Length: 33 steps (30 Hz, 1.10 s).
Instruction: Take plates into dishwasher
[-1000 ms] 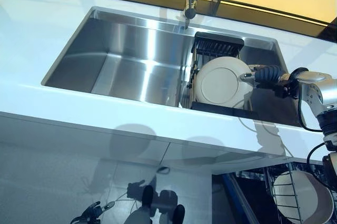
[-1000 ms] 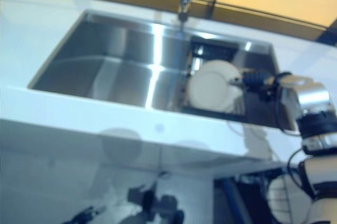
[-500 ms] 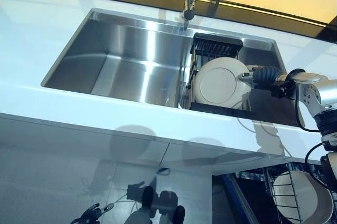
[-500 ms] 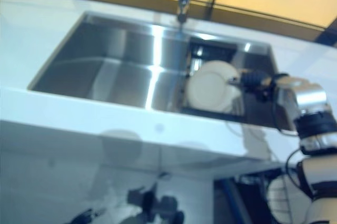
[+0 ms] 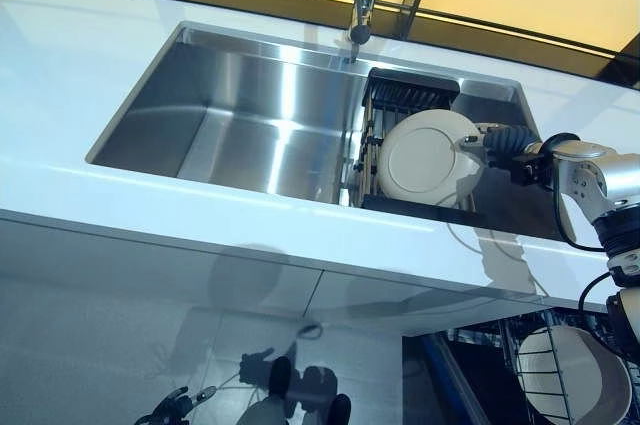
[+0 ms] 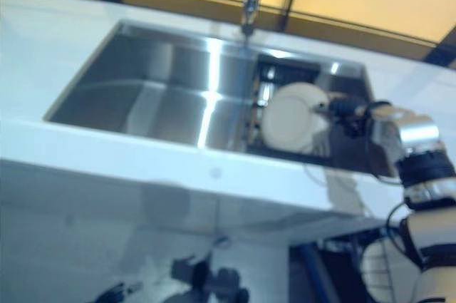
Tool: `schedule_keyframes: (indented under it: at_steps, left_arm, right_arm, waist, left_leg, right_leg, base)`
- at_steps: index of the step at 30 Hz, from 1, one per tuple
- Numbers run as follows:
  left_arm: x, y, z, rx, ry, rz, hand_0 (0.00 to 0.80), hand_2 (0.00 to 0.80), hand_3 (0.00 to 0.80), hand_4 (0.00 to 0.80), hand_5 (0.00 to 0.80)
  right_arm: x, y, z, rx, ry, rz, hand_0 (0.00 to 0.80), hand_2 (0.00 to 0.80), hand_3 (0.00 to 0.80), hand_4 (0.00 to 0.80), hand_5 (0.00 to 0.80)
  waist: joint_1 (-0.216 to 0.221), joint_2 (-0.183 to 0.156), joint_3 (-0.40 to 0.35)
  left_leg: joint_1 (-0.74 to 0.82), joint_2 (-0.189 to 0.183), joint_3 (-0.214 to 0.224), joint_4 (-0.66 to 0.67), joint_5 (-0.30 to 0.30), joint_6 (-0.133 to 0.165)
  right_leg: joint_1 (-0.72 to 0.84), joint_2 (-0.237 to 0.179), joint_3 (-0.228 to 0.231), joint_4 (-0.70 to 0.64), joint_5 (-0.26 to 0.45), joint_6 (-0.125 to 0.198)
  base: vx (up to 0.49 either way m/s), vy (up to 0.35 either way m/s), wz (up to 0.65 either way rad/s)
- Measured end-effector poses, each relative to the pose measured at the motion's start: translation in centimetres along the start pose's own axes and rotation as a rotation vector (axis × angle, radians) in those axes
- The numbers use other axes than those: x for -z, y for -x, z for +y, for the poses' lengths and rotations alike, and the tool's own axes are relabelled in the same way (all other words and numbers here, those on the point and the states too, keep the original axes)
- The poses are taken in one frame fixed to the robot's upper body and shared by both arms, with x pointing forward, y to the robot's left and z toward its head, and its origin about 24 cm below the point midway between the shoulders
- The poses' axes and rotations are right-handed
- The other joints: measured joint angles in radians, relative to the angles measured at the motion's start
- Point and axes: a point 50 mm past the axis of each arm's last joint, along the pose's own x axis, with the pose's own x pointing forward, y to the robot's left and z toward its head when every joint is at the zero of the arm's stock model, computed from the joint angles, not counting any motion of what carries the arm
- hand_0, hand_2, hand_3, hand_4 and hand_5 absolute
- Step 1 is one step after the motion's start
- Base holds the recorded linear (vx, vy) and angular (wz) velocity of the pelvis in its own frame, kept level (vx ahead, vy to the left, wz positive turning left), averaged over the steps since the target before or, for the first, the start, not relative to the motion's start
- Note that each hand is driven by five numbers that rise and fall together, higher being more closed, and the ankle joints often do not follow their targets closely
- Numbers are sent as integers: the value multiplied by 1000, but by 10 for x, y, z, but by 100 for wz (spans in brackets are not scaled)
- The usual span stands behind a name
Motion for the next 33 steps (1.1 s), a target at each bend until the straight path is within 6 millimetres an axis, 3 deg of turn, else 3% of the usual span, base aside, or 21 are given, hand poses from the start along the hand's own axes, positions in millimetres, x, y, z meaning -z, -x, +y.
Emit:
schedule_keyframes:
  at_steps: [13,21,31,33]
  left_arm:
    - [5,1,1,-5,0,16,0,0,0,0,0]
    - [20,4,3,-12,0,57,0,0,0,0,0]
    - [30,7,6,-20,-30,90,0,0,0,0,0]
    - [31,7,6,-19,-40,93,0,0,0,0,0]
  right_arm:
    - [-6,7,-16,78,12,13,800,800,800,800,800]
    - [-8,9,-18,106,-22,0,800,800,800,800,800]
    - [-20,23,-41,239,139,6,800,800,800,800,800]
    - [-22,28,-47,262,145,6,800,800,800,800,800]
  waist:
    - [-4,-6,-56]
    - [-7,-23,-91]
    - [-11,-36,-107]
    - [-29,-40,-113]
  left_leg:
    - [45,7,22,-1,-9,-5]
    - [54,9,42,-1,-17,-4]
    - [67,16,74,-2,-26,-6]
    - [68,17,79,-1,-27,-6]
  right_leg:
    - [35,2,17,-2,0,-1]
    - [37,2,38,-3,0,-3]
    - [34,3,67,-3,1,-4]
    - [32,3,73,-3,1,-4]
  base:
    - [37,-7,-5]
    - [37,4,-7]
    - [-2,-6,-9]
    - [-13,-7,-8]
